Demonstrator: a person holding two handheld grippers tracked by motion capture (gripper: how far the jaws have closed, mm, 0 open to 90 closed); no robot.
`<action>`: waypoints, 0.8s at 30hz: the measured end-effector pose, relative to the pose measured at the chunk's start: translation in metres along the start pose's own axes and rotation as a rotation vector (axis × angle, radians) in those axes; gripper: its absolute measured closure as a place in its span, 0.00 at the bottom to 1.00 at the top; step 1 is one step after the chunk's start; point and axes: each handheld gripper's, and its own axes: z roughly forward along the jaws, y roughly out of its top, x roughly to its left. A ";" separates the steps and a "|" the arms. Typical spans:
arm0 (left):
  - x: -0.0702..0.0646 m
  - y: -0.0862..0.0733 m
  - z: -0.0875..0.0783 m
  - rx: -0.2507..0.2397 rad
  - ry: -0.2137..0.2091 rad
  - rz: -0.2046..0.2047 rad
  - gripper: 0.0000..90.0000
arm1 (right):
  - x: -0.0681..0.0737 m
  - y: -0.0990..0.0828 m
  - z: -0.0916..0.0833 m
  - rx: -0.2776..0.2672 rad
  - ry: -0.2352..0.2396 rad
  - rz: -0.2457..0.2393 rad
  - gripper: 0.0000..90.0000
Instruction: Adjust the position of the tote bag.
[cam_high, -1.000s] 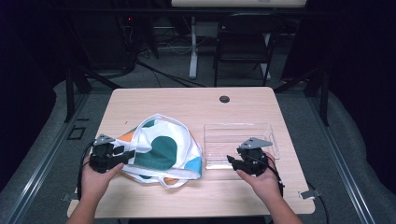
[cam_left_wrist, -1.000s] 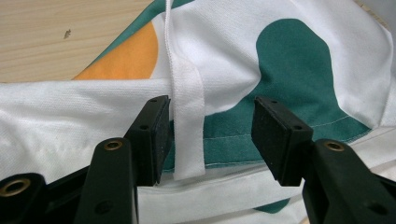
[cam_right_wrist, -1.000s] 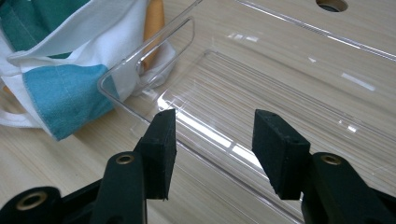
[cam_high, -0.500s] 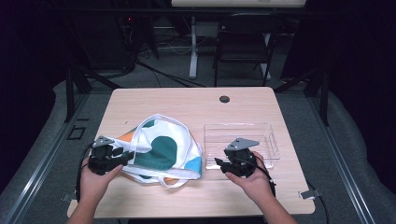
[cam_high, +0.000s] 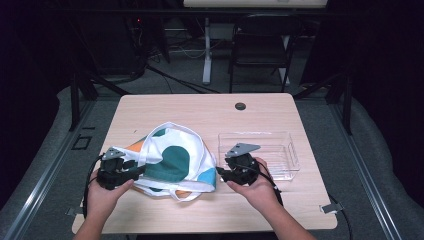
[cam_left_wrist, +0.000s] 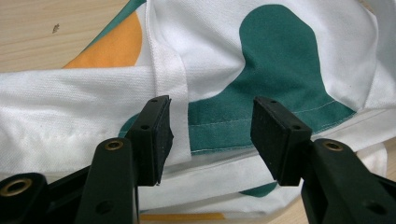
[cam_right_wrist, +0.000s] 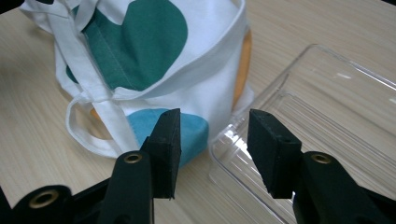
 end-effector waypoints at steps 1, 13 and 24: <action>0.000 0.000 0.000 0.001 0.000 0.001 0.53 | 0.002 0.002 0.003 0.010 0.011 -0.008 0.63; 0.005 -0.002 -0.003 -0.006 -0.002 -0.014 0.54 | 0.017 0.013 0.025 0.038 0.054 -0.015 0.68; 0.006 -0.002 -0.002 -0.011 0.000 -0.022 0.53 | 0.027 0.026 0.041 0.062 0.102 -0.008 0.69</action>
